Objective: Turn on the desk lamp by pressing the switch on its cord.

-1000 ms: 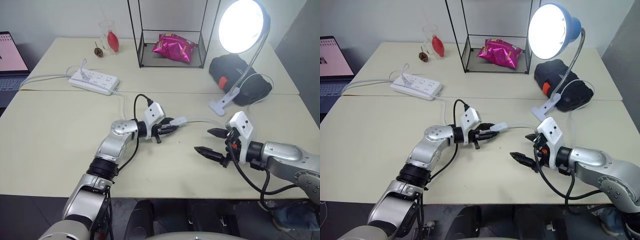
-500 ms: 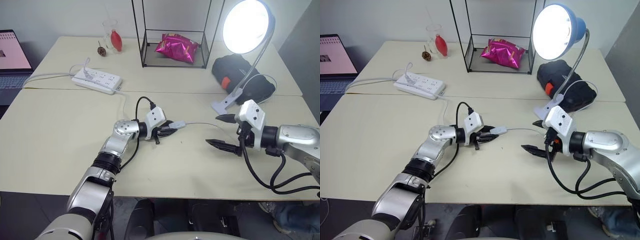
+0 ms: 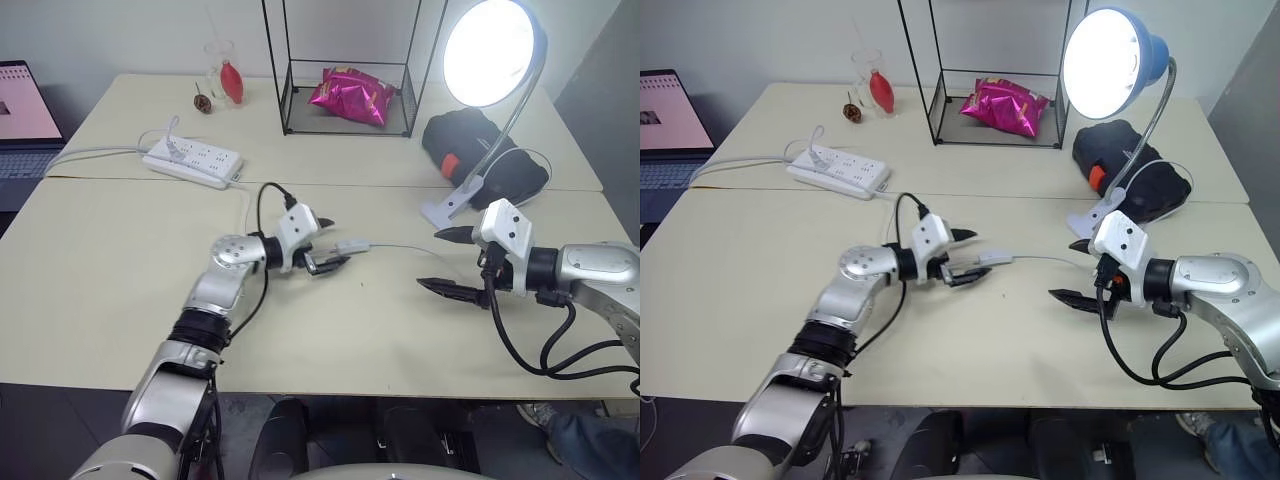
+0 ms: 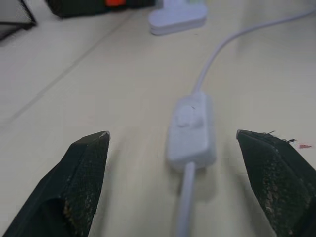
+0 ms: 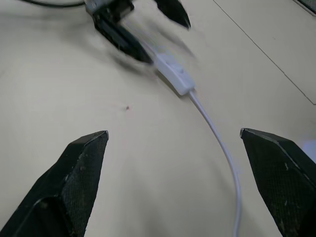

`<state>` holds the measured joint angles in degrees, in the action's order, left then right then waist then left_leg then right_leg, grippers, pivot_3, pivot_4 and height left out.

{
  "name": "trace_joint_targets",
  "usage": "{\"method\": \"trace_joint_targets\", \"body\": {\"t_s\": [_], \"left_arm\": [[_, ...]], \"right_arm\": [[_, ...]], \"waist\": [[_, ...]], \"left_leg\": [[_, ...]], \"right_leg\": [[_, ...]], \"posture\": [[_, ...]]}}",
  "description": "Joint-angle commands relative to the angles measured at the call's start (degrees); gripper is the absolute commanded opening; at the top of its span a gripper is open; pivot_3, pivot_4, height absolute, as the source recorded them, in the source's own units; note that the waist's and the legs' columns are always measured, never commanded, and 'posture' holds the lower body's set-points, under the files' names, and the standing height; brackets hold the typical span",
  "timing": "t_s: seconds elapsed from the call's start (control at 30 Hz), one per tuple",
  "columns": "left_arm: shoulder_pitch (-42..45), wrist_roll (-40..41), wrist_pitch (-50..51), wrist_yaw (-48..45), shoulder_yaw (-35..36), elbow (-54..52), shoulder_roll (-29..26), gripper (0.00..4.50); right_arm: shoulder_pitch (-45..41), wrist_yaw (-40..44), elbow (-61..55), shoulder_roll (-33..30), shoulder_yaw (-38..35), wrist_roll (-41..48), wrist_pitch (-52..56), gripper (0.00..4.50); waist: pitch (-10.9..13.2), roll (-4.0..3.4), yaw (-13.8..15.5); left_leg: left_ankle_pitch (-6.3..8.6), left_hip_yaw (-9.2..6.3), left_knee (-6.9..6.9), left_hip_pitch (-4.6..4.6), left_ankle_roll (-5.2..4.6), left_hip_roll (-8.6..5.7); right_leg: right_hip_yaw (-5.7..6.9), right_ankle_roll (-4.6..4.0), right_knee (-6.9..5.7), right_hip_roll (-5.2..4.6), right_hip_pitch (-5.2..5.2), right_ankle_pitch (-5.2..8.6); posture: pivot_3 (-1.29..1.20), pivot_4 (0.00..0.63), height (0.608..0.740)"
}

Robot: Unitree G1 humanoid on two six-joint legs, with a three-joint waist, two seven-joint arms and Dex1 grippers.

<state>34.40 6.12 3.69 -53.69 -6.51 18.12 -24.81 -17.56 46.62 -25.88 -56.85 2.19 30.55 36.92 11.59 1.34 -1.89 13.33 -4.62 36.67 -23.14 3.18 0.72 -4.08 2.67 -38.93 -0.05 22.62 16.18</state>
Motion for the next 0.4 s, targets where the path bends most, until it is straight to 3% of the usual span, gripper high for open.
{"method": "trace_joint_targets", "body": {"t_s": [0.03, 0.23, 0.4], "left_arm": [[-3.0, 3.4, 7.9, 1.4, 4.5, -12.0, -4.1, 4.17], [-13.9, 10.6, 20.4, 0.2, 16.7, -29.3, -15.8, 4.17], [-19.8, 15.9, 26.7, 1.1, 22.2, -35.7, -19.8, 4.17]], "right_arm": [[-0.5, 2.6, 2.4, -0.2, -3.2, -2.1, -4.7, 4.50], [0.6, 9.1, 8.7, -0.1, -7.8, -2.7, -13.2, 4.50], [-1.2, 12.4, 12.3, -0.1, -8.4, -3.0, -14.7, 4.50]], "waist": [[0.0, 0.00, 0.0], [0.0, 0.03, 0.0], [0.1, 0.01, -0.1]], "left_leg": [[0.00, 0.00, 0.02, 0.01, 0.00, 0.00], [0.00, -0.03, 0.04, 0.06, 0.00, 0.01], [0.01, 0.04, 0.02, 0.17, 0.01, 0.04]], "right_leg": [[0.00, 0.00, 0.00, -0.01, -0.01, 0.00], [0.06, 0.02, 0.00, -0.03, -0.11, 0.02], [0.02, 0.00, 0.03, -0.07, -0.20, 0.03]], "posture": [[0.00, 0.150, 0.740], [0.00, 0.150, 0.740], [0.00, 0.150, 0.740]]}}
